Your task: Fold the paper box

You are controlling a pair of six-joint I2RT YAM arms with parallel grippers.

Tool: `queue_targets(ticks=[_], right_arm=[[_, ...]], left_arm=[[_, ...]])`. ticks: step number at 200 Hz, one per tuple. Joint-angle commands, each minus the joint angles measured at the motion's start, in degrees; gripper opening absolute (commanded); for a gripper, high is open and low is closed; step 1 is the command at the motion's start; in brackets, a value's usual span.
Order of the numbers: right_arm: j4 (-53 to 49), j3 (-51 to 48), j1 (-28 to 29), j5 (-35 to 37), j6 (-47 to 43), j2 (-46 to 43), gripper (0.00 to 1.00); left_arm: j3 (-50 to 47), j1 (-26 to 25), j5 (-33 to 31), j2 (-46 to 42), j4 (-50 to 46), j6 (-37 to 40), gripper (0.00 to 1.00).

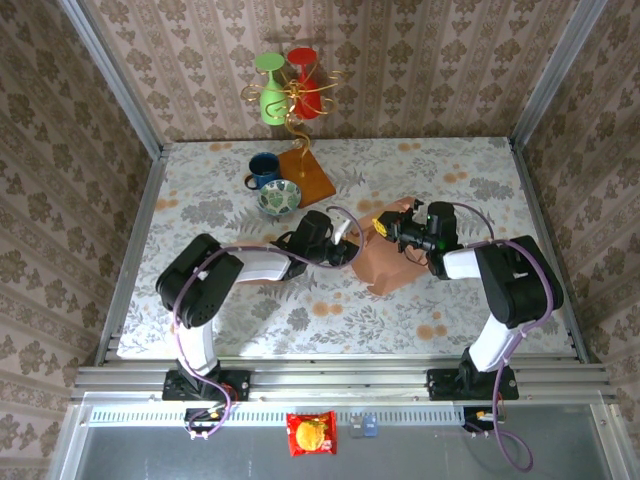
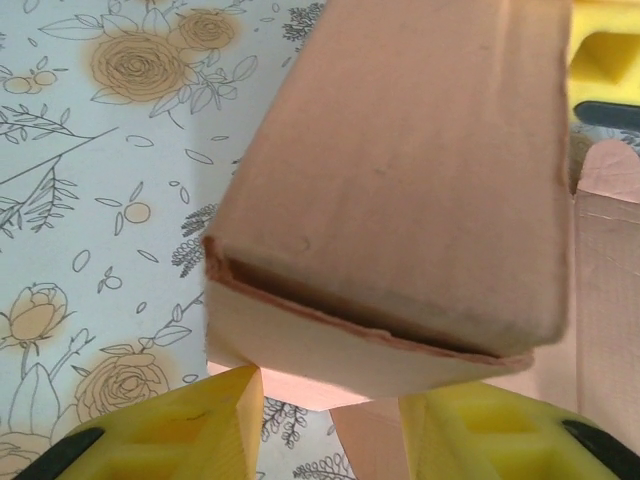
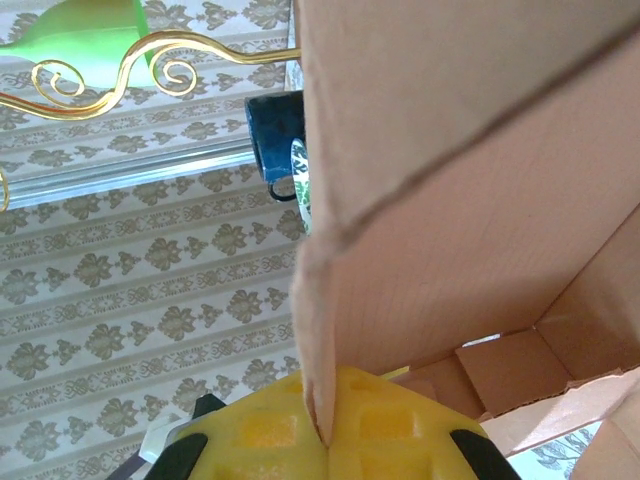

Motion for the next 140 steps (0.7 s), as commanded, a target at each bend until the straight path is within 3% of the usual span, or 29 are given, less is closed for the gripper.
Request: queue_targets(ticks=[1,67,140], right_arm=[[4.12,-1.16,0.98,0.45,1.29,1.67,0.0],[13.83,-4.02,2.04,3.7,3.42,5.63,0.0],[16.56,-5.38,3.86,7.22,5.7,7.29,0.0]], left_arm=[[-0.63,-0.19,-4.02,1.1,2.57,-1.87,0.42],[-1.6,-1.03,-7.68,2.16,5.13,-5.07,0.45],[-1.66,-2.41,-13.85,2.85,6.36,-8.89,0.44]])
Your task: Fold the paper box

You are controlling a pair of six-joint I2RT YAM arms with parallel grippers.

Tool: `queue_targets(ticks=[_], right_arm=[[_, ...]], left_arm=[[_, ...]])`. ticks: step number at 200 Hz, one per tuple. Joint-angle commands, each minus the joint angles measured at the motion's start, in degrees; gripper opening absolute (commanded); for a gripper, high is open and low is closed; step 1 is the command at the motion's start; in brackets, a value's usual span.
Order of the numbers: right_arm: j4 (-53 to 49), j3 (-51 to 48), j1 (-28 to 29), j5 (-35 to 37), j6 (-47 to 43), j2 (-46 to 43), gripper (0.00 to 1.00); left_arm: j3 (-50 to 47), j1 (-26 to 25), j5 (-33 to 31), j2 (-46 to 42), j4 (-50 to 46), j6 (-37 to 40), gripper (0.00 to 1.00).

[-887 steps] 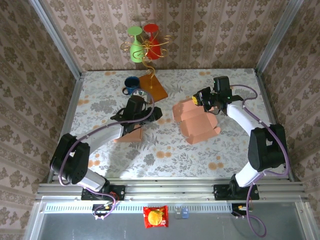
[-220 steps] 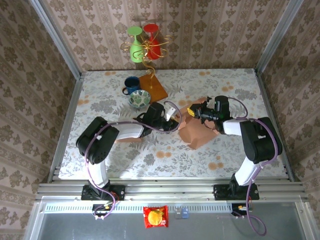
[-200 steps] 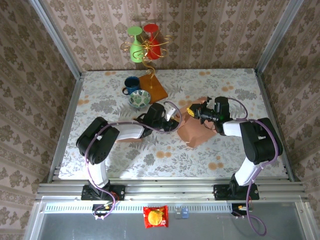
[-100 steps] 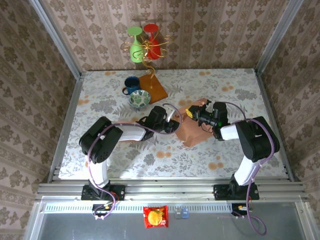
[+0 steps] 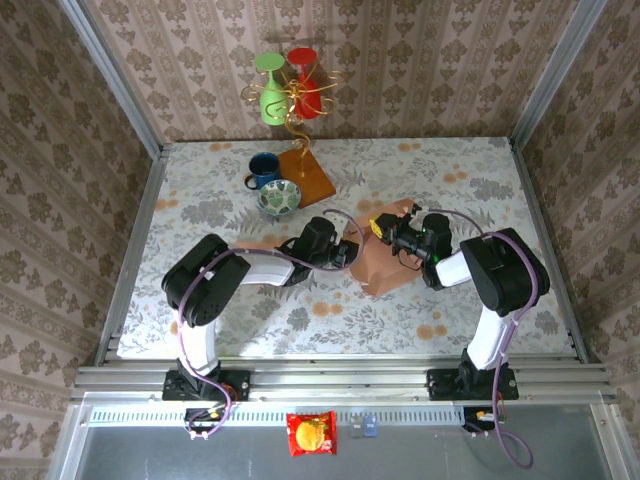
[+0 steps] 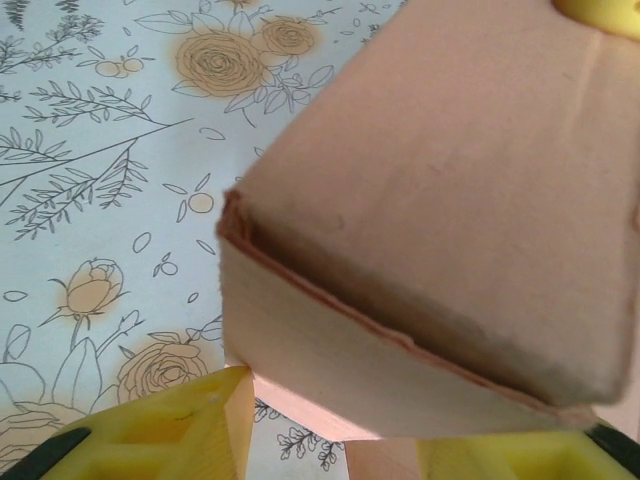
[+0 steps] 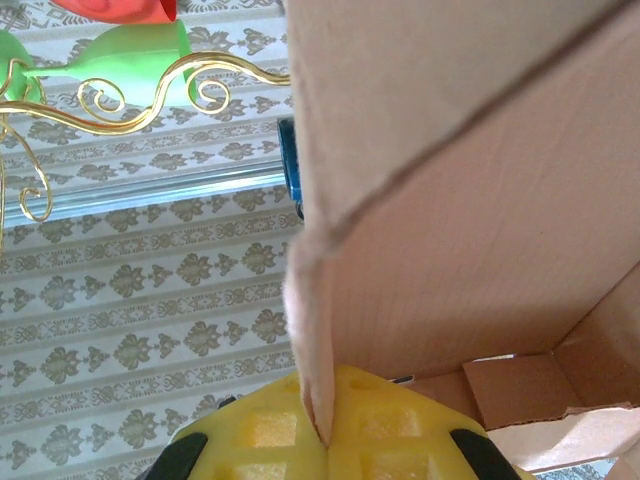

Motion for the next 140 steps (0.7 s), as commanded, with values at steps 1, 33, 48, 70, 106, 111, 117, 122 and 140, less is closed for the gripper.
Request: queue_targets(ticks=[1,33,48,70,106,111,117,122,140], right_arm=[[-0.29,-1.37,1.08,1.09,1.17,1.56,0.0],[-0.01,-1.16,1.39,1.32,1.76,1.88,0.0],[-0.24,-1.07,1.68,1.36,1.8,1.91,0.0],[-0.44,-1.07,1.98,1.64,1.97,2.0,0.0],[-0.33,-0.9,2.43,2.21,2.52,2.27,0.0],[-0.3,-0.89,2.51,2.28,2.67,2.31,0.0],[-0.31,-0.88,2.64,2.37,2.68,2.32,0.0],[-0.22,-0.83,2.71,2.38,2.68,2.36,0.0],[0.29,-0.93,2.99,2.63,2.98,2.93,0.0]], left_arm=[[-0.13,-0.26,-4.44,1.52,1.95,-2.65,0.44],[0.05,-0.58,-5.96,1.95,2.0,-3.25,0.4],[0.51,-0.63,-6.36,2.14,1.7,-3.4,0.37],[1.68,-1.17,-7.13,2.36,0.47,-3.23,0.35],[3.24,-1.95,-9.3,3.08,-1.01,-4.41,0.34],[3.43,-2.05,-9.57,3.18,-1.06,-4.71,0.33],[3.6,-2.15,-9.75,3.33,-1.13,-5.04,0.33],[3.72,-2.17,-9.83,3.44,-1.16,-5.19,0.33],[4.45,-2.43,-10.24,3.72,-1.73,-5.29,0.32]])
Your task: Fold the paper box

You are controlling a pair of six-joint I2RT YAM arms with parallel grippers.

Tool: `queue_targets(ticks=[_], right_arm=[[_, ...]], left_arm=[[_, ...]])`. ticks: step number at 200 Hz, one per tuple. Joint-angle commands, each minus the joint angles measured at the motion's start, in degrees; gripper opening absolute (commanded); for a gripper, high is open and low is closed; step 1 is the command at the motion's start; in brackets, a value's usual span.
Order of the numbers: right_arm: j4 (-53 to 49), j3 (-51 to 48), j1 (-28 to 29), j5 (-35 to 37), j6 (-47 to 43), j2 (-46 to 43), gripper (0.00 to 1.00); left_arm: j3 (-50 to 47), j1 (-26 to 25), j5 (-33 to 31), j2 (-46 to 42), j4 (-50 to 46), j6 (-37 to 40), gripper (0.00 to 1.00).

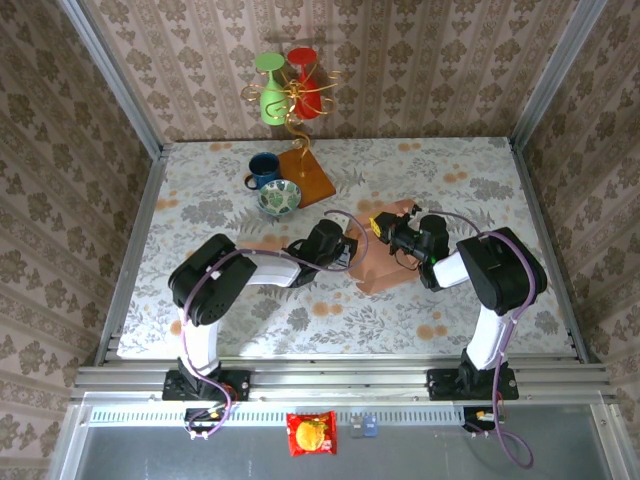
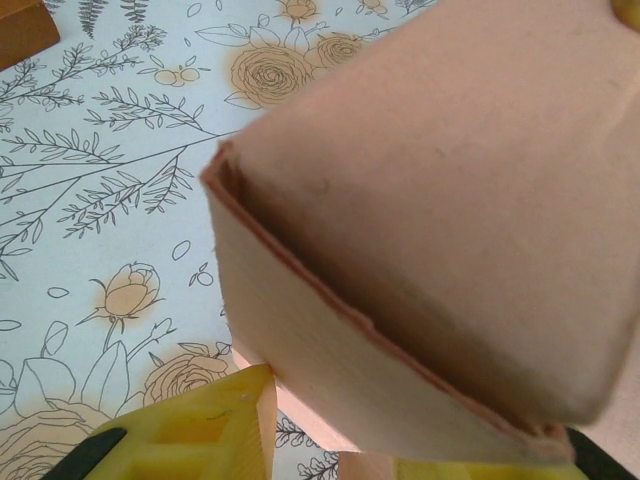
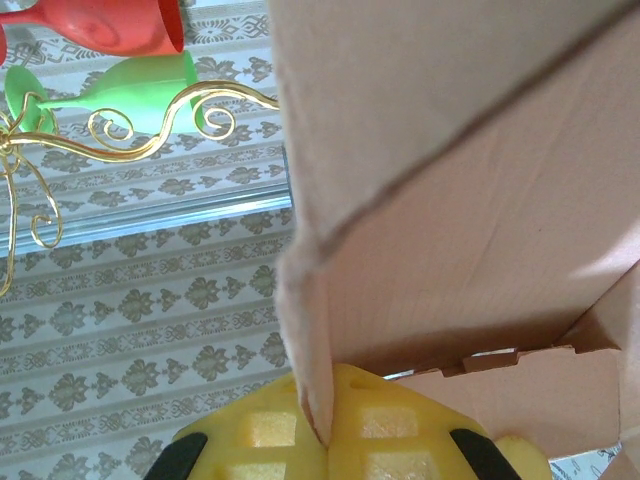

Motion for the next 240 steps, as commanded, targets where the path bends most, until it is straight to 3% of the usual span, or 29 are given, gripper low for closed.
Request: queue_targets(ticks=[1,67,137,193,240], right_arm=[[-1.35,-0.91,1.71,-1.5,1.08,2.1,0.0],[-0.41,-0.94,2.22,-1.16,1.9,3.1,0.0],[-0.96,-0.83,3.05,-0.12,2.68,2.66,0.0],[-2.76,-0.9,4.89,2.45,3.47,1.35,0.0],[-4.87,-0.18,6.24,4.49,3.57,0.11,0.0]], left_arm=[[2.37,-0.3,-1.78,1.8,-1.16,-1.79,0.32],[3.32,-0.56,-2.53,2.18,-1.37,-2.38,0.21],[5.21,-1.57,-4.04,2.85,-3.03,-2.63,0.16],[8.61,-3.51,-8.29,3.6,-7.27,-1.96,0.15],[10.03,-4.09,-12.03,4.09,-9.76,-3.32,0.05]])
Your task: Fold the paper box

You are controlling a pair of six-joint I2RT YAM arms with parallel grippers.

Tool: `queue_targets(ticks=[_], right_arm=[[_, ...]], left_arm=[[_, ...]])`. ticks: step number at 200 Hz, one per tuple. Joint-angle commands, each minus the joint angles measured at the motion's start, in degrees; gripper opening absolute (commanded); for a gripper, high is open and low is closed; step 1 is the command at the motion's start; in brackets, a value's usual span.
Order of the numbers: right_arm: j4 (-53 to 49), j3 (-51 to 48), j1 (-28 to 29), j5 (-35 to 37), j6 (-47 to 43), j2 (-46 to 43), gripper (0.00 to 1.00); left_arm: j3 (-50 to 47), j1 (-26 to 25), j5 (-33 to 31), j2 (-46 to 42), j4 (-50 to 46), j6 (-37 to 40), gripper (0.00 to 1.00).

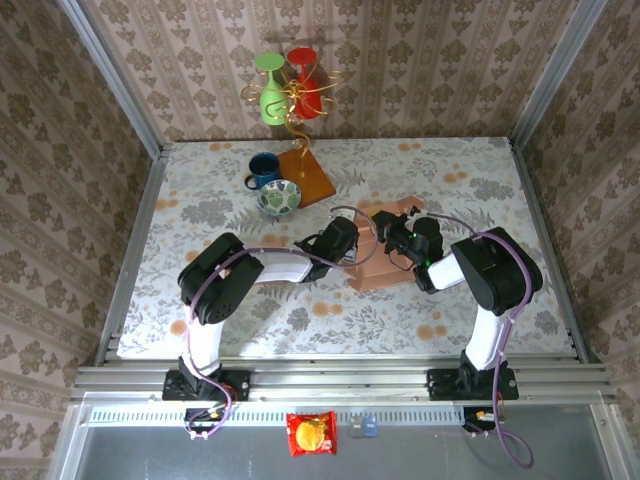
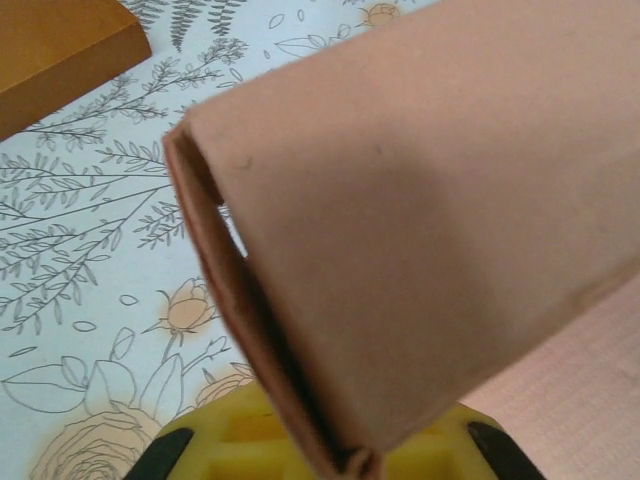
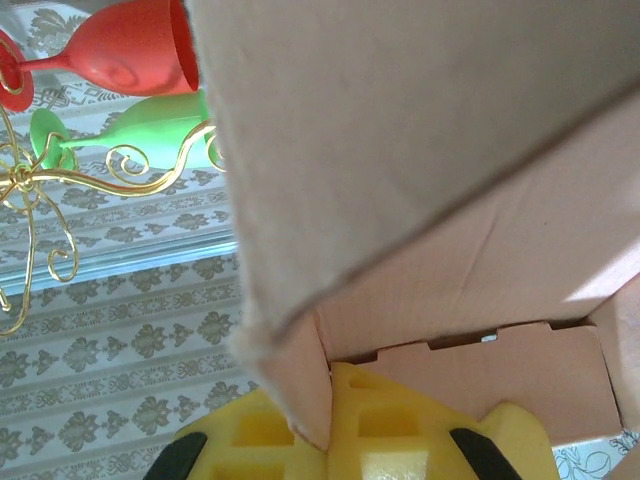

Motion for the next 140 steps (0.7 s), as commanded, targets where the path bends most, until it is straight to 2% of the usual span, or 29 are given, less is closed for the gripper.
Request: queue_targets(ticks=[1,15,43,57,82,107,140], right_arm=[[-6.37,-0.16,2.91,-3.83,0.79,-0.3,0.0],[-6.47,-0.3,2.96,-3.48,1.0,-0.37,0.0],[-6.94,-0.38,3.02,-3.23,1.22,-0.92,0.02],[-7.92,-0.32,2.9,-2.97,0.9,-1.71,0.1],[-13.56,0.52,2.12,-3.59,-1.37,-5.27,0.3],[-26.96,2.09,0.72,-3.98,-6.27,-12.58,0.47],[-43.69,5.13,-3.32,-4.56,-11.81,-23.17,0.62]], left_arm=[[2.22,-1.23,0.32,1.4,0.82,-0.78,0.05],[2.16,-1.21,-0.11,1.39,0.78,-0.94,0.0],[1.99,-1.21,-1.1,1.14,0.47,-1.7,0.0],[1.89,-1.21,-1.13,0.89,0.45,-1.65,0.0],[1.41,-1.12,-0.95,0.02,0.42,-1.29,0.0],[0.52,-0.49,-0.67,-1.61,-0.77,-1.92,0.0],[-1.19,1.0,0.32,-4.65,-2.38,-2.69,0.0]])
